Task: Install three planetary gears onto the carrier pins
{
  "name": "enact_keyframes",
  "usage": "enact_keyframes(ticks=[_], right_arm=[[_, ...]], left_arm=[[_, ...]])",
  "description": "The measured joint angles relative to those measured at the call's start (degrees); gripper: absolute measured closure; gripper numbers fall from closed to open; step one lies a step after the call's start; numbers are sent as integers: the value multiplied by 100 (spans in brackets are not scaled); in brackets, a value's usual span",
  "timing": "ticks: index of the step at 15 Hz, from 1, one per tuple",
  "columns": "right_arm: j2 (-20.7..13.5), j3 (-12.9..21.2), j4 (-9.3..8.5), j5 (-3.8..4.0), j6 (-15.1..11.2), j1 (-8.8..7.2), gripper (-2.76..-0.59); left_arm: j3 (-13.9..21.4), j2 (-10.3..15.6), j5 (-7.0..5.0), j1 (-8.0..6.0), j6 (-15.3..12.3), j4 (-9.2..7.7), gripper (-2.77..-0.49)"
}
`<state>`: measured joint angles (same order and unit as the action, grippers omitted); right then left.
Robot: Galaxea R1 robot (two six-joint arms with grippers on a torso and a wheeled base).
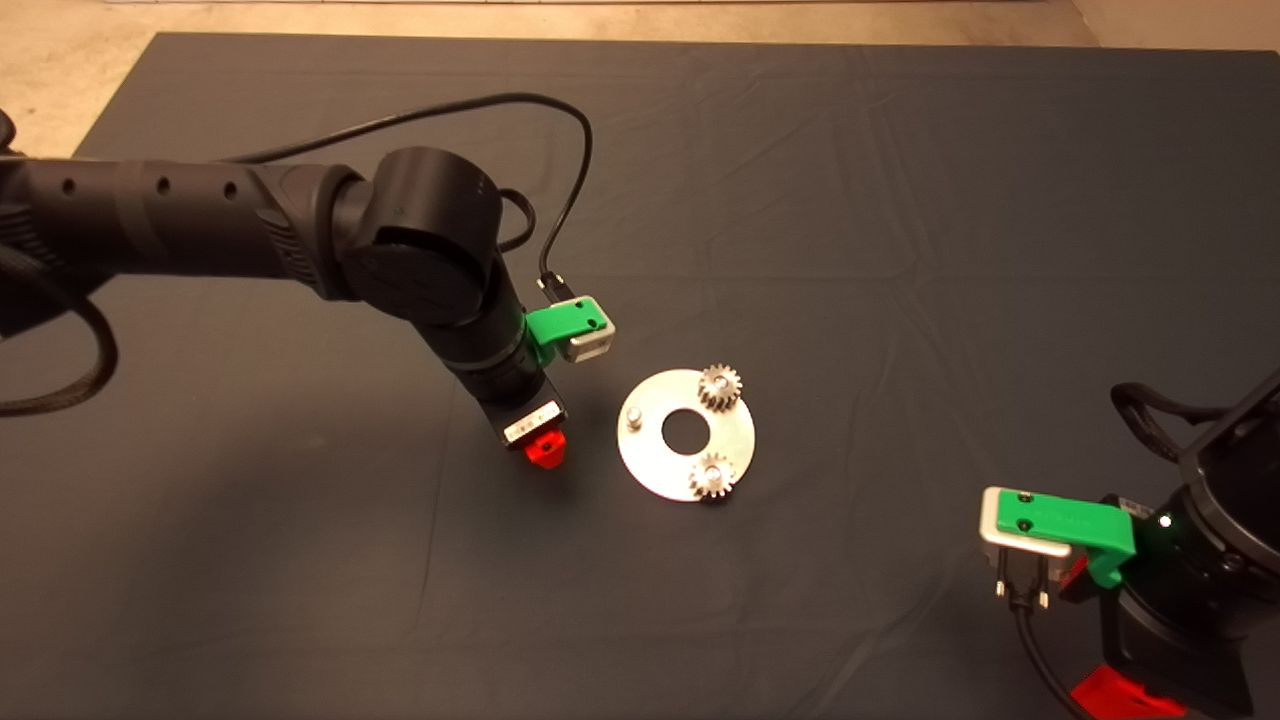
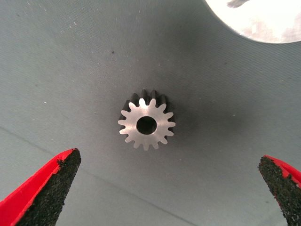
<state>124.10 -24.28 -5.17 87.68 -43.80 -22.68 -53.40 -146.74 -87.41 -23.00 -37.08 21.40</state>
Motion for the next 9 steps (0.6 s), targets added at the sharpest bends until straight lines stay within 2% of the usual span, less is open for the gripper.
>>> enact_keyframes(ticks=[3,9], right_arm=[[2,8,54,2,-2,1,-203],[-1,14,286,-2,-2,63,-203]], left_arm=[[-90,2,-2,159,35,123,-277],[-243,-31,-2,189,138,267,-277]])
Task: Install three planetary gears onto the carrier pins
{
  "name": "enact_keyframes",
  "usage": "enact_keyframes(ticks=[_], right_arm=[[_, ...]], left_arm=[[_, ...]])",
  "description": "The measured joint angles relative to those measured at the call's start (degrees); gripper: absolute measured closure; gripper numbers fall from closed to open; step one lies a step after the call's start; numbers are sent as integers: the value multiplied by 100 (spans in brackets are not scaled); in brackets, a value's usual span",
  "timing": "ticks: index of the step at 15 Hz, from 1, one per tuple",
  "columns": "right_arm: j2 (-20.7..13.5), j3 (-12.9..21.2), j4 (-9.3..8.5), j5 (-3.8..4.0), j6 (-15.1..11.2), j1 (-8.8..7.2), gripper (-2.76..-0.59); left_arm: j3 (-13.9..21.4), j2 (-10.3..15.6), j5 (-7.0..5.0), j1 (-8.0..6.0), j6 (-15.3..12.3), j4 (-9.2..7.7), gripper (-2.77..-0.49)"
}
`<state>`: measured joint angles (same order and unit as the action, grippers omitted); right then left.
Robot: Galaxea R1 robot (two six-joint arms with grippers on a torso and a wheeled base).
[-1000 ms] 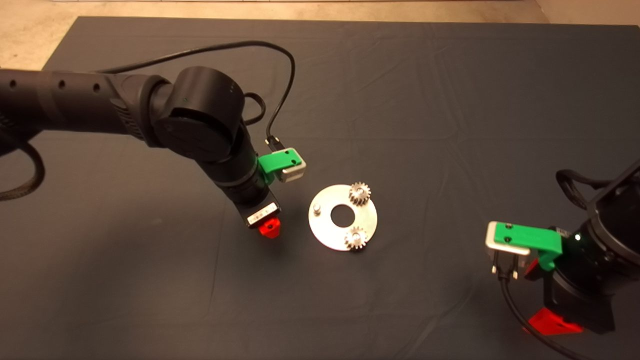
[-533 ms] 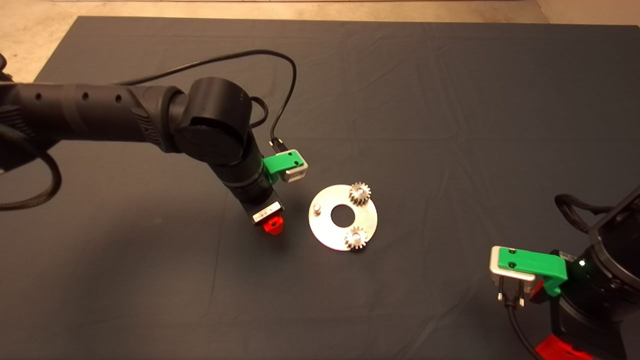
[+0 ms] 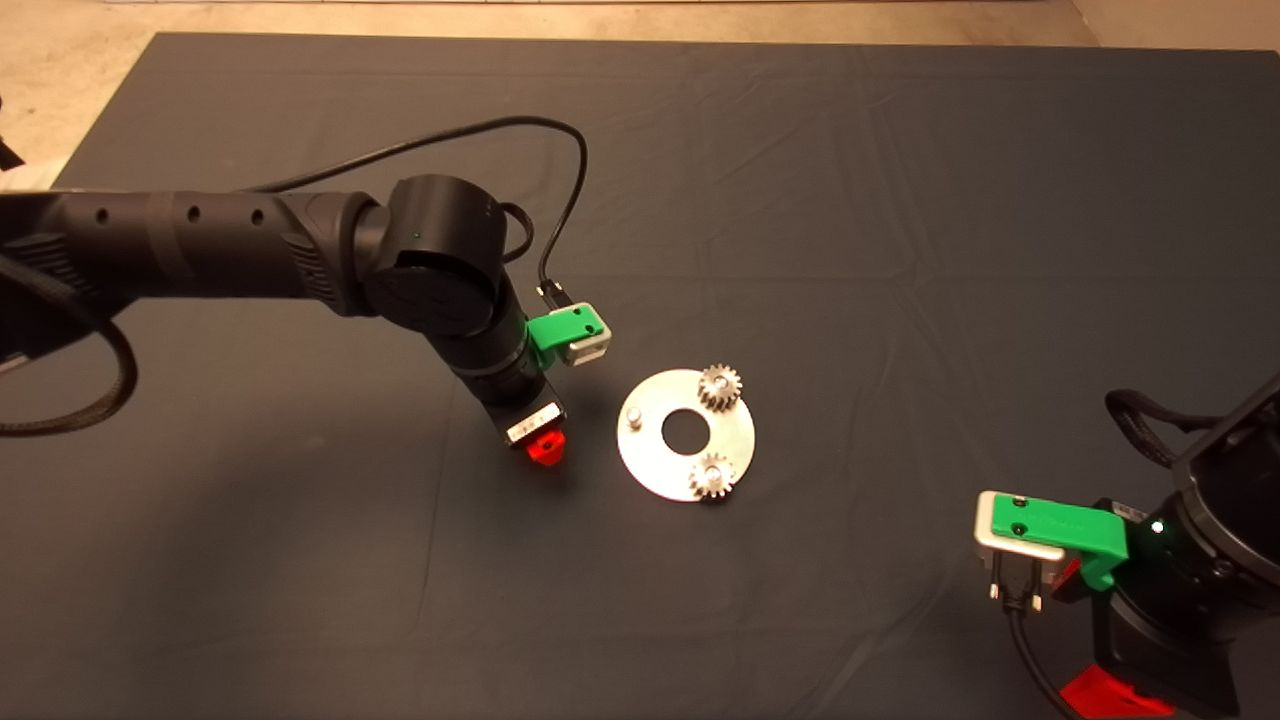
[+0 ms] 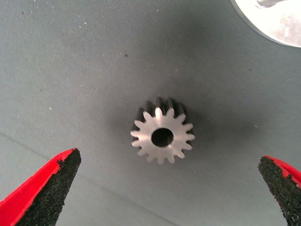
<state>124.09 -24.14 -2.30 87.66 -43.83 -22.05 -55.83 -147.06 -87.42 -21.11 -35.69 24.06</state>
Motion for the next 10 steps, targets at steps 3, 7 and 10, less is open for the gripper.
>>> enact_keyframes(ticks=[3,7,10], right_arm=[[-11,35,66,-1,0,0,-203],[-26,72,101,1,2,0,-203],[-33,74,105,1,2,0,-203]], left_arm=[[-43,-13,-1,34,45,66,-277],[-69,-11,2,147,55,112,-277],[-80,-9,-1,224,61,178,-277]])
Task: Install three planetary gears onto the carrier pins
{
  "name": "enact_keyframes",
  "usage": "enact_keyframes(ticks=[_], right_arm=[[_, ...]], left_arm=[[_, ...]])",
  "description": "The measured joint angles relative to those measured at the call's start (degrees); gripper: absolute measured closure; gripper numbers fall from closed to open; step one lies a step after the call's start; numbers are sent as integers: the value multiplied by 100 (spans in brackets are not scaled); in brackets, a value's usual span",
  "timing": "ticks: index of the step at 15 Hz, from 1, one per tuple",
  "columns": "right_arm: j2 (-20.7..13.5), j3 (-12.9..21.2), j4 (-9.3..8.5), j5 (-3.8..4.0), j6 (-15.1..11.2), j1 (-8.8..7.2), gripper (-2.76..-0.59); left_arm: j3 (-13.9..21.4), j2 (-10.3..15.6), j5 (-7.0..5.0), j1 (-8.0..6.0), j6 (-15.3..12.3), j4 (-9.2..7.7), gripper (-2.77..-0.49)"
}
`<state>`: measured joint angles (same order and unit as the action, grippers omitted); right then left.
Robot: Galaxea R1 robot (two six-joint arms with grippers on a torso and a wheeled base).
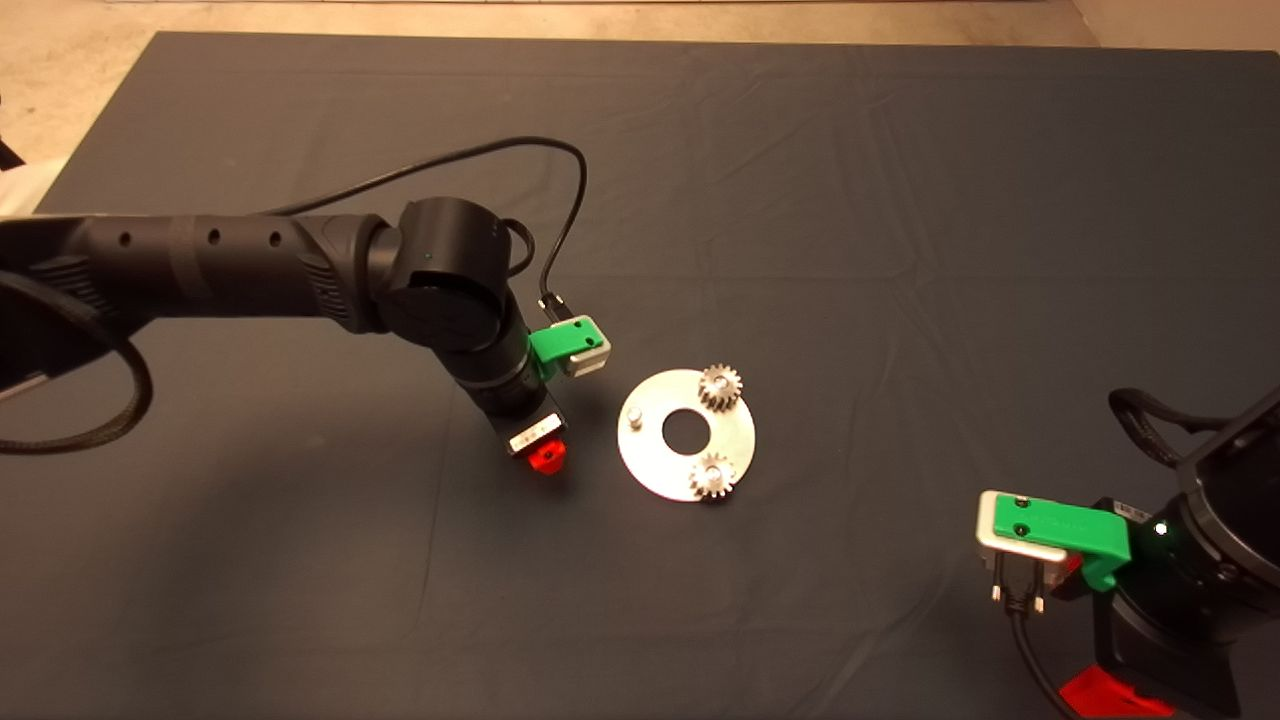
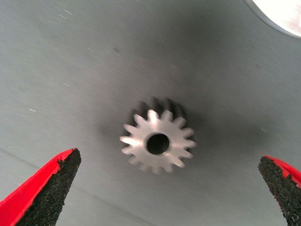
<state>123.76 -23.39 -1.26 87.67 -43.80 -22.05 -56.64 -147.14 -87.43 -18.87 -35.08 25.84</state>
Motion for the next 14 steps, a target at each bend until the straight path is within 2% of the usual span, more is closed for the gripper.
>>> enact_keyframes(ticks=[2,5,11,14], right_arm=[[0,0,5,0,0,0,-203],[-16,24,10,0,0,0,-203],[-46,27,17,1,0,0,-203],[-80,30,18,2,0,0,-203]], left_arm=[[0,1,2,18,2,97,-277],[-6,1,-2,123,9,164,-277],[-39,3,0,130,17,333,-277],[-39,0,2,165,69,477,-277]])
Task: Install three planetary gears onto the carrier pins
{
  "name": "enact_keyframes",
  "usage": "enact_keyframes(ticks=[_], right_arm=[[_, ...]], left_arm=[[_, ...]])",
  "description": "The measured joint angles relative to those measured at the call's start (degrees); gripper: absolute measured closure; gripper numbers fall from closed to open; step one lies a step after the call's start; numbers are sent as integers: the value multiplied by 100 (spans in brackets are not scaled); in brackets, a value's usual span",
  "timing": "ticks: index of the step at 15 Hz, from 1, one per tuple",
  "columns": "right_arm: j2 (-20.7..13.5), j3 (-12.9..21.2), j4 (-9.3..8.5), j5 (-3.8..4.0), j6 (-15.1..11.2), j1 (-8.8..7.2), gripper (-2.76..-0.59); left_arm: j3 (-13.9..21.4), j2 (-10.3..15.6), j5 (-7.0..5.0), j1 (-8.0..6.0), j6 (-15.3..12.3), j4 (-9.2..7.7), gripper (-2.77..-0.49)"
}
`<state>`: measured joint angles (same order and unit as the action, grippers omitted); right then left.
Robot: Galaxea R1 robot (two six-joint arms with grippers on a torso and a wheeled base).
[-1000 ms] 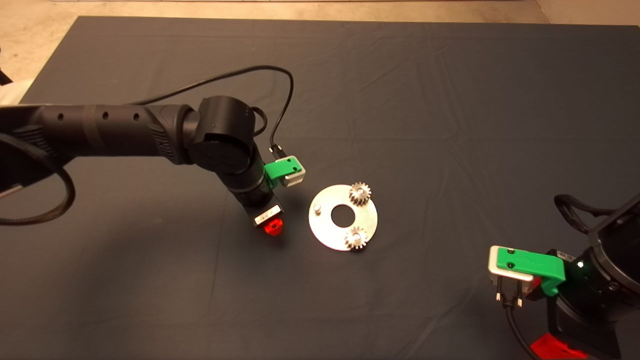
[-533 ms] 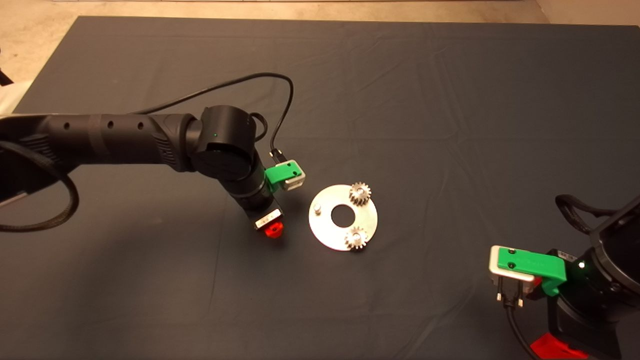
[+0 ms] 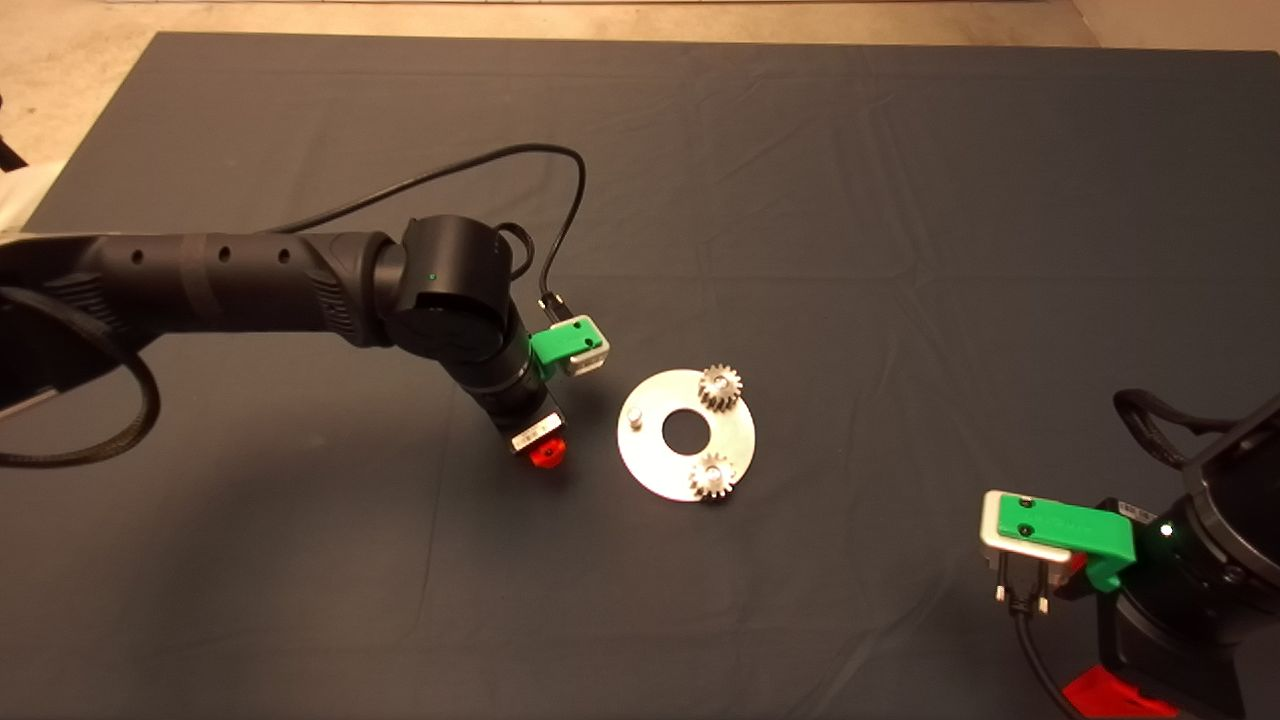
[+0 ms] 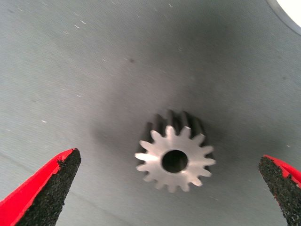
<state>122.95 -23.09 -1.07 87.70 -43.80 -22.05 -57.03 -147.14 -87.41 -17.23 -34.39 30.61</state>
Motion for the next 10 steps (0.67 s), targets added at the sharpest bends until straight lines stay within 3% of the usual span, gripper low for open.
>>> enact_keyframes(ticks=[4,10], right_arm=[[-44,13,0,0,0,0,-203],[-60,29,2,-3,0,-1,-203]], left_arm=[[0,0,-2,55,49,122,-277],[0,0,-1,146,68,163,-277]])
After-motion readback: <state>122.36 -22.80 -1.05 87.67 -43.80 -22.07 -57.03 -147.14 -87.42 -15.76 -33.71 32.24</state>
